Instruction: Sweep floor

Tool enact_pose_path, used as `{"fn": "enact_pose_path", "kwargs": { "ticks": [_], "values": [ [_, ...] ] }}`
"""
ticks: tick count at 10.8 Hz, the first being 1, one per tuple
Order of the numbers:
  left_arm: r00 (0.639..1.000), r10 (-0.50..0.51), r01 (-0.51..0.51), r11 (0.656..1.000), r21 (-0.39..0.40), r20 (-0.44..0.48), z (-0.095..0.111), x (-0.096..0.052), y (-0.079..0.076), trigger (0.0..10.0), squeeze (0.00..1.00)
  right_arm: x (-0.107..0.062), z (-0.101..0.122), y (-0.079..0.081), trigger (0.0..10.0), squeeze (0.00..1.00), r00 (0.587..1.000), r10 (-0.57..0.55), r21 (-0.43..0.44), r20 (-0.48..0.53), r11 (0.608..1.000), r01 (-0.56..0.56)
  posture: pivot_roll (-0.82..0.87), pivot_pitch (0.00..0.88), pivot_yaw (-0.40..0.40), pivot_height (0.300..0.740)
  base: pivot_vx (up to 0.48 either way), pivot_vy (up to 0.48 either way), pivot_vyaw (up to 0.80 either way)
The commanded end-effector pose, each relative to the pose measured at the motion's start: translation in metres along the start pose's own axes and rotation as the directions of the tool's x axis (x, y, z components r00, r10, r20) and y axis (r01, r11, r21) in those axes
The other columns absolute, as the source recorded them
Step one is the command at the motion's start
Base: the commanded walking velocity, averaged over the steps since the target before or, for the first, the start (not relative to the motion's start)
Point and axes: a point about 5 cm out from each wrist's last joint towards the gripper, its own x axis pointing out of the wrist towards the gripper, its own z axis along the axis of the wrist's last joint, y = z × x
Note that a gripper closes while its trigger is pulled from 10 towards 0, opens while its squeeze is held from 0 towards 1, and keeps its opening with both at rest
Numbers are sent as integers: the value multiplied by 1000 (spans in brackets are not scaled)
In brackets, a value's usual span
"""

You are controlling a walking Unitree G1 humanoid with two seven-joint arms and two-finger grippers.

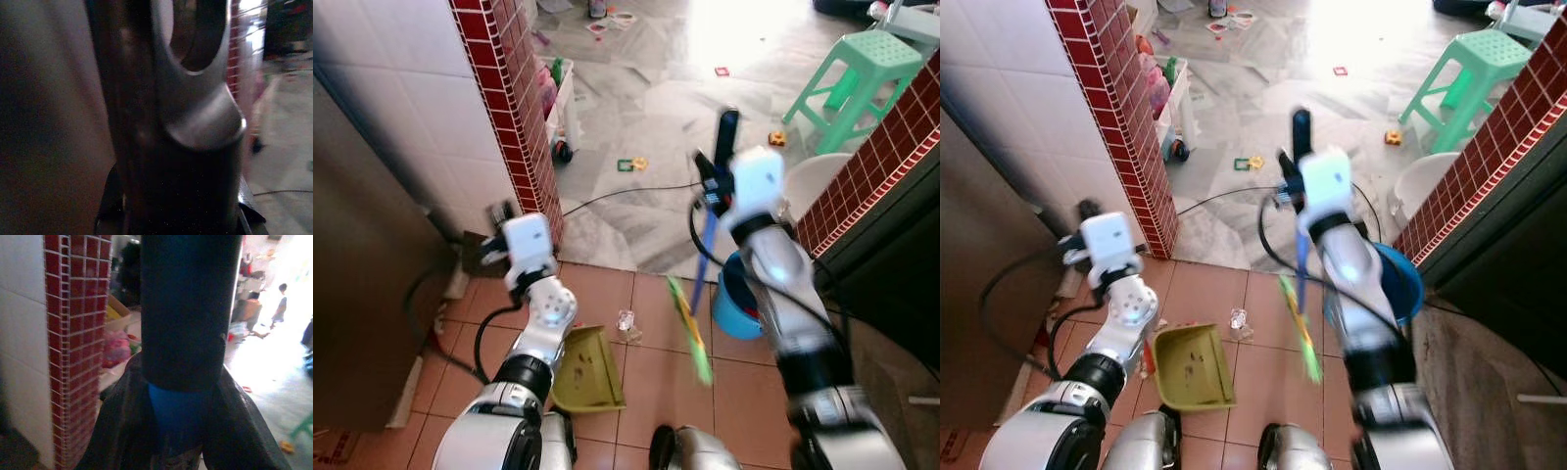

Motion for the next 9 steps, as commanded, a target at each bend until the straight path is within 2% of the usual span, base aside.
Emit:
{"fn": "enact_pose_path", "kwargs": {
  "ticks": [1,2,3,4,5,6,8,9],
  "values": [
    [1000,30,-30,1000,9,-10,-5,0,7,10000,0,6,7,1,10000,0,998,22,49,51,999,-24,-39,131,-31,740,0,0,0],
    [994,101,-100,994,39,-31,-10,-1,12,10000,0,13,11,6,10000,0,993,55,19,101,998,-57,-36,129,-29,740,0,0,0],
    [993,115,-114,993,39,-20,-9,-1,13,10000,0,17,10,20,10000,0,984,118,93,134,987,-131,-31,124,-25,740,0,0,0],
    [994,109,-108,993,38,-17,-8,-1,12,10000,0,18,8,29,10000,0,978,149,129,147,977,-168,-29,124,-25,740,0,0,0],
    [994,106,-106,993,43,-15,-8,-2,11,10000,0,16,4,44,10000,0,967,203,188,155,955,-231,-21,125,-23,740,0,0,0],
    [994,109,-108,993,55,-10,-8,-2,11,10000,0,11,1,55,10000,0,949,269,210,164,931,-300,-21,126,-21,740,0,0,0],
    [994,112,-112,991,71,-3,-9,-1,13,10000,0,0,0,62,10000,0,902,397,195,172,884,-426,-35,126,-19,740,0,0,0],
    [995,103,-102,992,79,-1,-9,-1,11,10000,0,-16,-1,63,10000,0,835,528,175,155,817,-549,-44,126,-18,740,0,0,0]
  ]
}}
